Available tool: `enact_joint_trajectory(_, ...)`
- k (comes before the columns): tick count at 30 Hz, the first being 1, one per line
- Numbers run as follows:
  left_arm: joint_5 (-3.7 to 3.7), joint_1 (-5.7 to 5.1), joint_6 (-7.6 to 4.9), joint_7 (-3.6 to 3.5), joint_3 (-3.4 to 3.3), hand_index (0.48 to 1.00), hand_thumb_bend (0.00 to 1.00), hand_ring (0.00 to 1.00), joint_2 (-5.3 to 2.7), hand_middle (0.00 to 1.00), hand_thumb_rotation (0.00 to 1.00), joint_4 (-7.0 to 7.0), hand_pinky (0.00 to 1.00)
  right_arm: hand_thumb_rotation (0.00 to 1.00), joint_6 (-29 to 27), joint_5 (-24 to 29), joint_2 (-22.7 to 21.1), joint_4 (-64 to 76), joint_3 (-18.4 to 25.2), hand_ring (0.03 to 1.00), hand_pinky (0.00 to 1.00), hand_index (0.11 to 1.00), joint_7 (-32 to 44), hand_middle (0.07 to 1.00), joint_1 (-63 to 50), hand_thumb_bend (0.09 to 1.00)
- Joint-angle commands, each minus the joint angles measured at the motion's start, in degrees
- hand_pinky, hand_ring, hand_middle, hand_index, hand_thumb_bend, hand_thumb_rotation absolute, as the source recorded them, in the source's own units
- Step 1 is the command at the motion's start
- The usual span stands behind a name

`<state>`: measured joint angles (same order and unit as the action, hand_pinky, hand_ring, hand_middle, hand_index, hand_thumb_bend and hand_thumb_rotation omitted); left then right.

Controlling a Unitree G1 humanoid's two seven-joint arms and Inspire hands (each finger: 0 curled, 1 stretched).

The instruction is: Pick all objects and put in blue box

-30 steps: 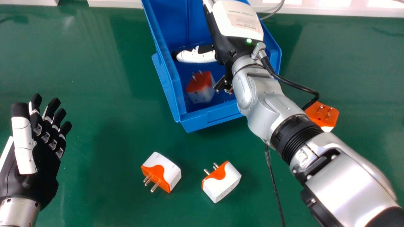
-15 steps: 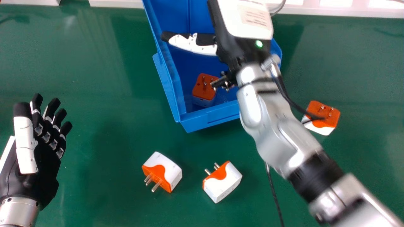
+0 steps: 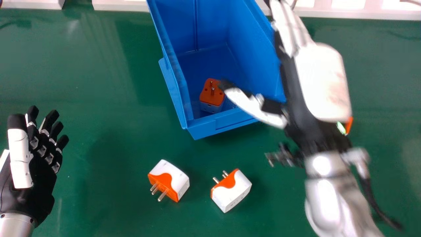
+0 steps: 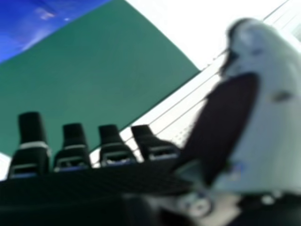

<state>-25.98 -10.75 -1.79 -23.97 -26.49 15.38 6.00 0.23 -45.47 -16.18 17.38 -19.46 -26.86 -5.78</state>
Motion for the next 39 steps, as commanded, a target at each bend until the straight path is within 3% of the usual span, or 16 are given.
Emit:
enact_joint_trajectory(1, -0.42, -0.07, -0.46, -0.28, -0.86, 0.986, 0.86, 1.00, 1.15, 0.99, 0.98, -1.07, 1.00, 0.46, -3.86, 0.35, -1.02, 2.94, 2.95, 0.922, 0.80, 0.957, -3.22, 0.942, -4.59, 0.419)
enact_joint_trajectory(2, -0.56, -0.01, -0.46, -0.45, -0.95, 0.985, 0.86, 1.00, 1.20, 0.99, 0.98, -0.92, 1.00, 0.44, -5.72, 0.84, -1.33, 2.73, 4.20, 0.922, 0.80, 0.958, -4.51, 0.941, -6.62, 0.418)
enact_joint_trajectory(3, -0.39, -0.08, -0.24, -0.07, -0.95, 0.986, 0.86, 1.00, 1.16, 0.99, 0.98, -1.20, 1.00, 0.42, -7.51, 1.29, -1.69, 2.23, 5.45, 0.919, 0.80, 0.956, -5.62, 0.939, -8.29, 0.419)
enact_joint_trajectory(6, -0.88, -0.08, 0.02, -0.36, -1.09, 0.981, 0.86, 1.00, 1.15, 0.98, 0.98, -1.35, 1.00, 0.41, -10.73, 1.30, -2.55, 0.19, 8.84, 0.932, 0.81, 0.970, -8.00, 0.956, -11.71, 0.406)
enact_joint_trajectory(10, -1.16, -0.20, 0.01, -0.73, -1.14, 0.986, 0.85, 1.00, 1.25, 0.99, 0.98, -1.52, 1.00, 0.50, -11.70, 1.43, -3.54, -2.31, 12.94, 0.940, 0.82, 0.978, -7.79, 0.964, -14.40, 0.417)
enact_joint_trajectory(14, -1.16, -0.30, -0.04, -0.55, -1.08, 0.984, 0.84, 1.00, 1.28, 0.99, 0.99, -1.63, 1.00, 0.56, -11.41, 1.48, -4.59, -5.75, 16.37, 0.932, 0.80, 0.977, -7.10, 0.961, -14.38, 0.440)
enact_joint_trajectory(19, -1.46, 0.15, 0.47, -0.24, -1.16, 0.978, 0.85, 1.00, 1.23, 0.99, 0.97, -1.44, 1.00, 0.56, -10.00, 0.82, -6.59, -12.77, 18.98, 0.896, 0.76, 0.945, -6.47, 0.939, -9.91, 0.478)
enact_joint_trajectory(22, -1.15, 0.33, 0.60, 0.18, -1.12, 0.979, 0.86, 1.00, 1.15, 0.98, 0.97, -1.61, 1.00, 0.55, -8.89, 0.24, -8.46, -17.29, 19.20, 0.877, 0.75, 0.918, -5.29, 0.926, -6.67, 0.489)
enact_joint_trajectory(26, -0.83, 0.54, 0.42, 0.13, -1.06, 0.981, 0.85, 1.00, 1.42, 0.98, 0.98, -1.10, 1.00, 0.57, -8.01, 0.45, -10.61, -23.10, 18.65, 0.870, 0.75, 0.909, -2.83, 0.917, -1.75, 0.495)
enact_joint_trajectory(35, -0.65, 0.44, 0.64, 0.48, -1.01, 0.974, 0.85, 1.00, 1.61, 0.98, 0.98, -1.50, 1.00, 0.57, -5.25, -1.17, -15.05, -35.03, 15.04, 0.833, 0.72, 0.878, 3.49, 0.871, 9.88, 0.507)
enact_joint_trajectory(39, -0.68, 0.40, 0.57, 0.57, -1.05, 0.970, 0.86, 1.00, 1.56, 0.98, 0.97, -1.68, 1.00, 0.52, -5.74, -1.46, -16.73, -40.51, 12.72, 0.805, 0.69, 0.841, 4.69, 0.843, 14.54, 0.532)
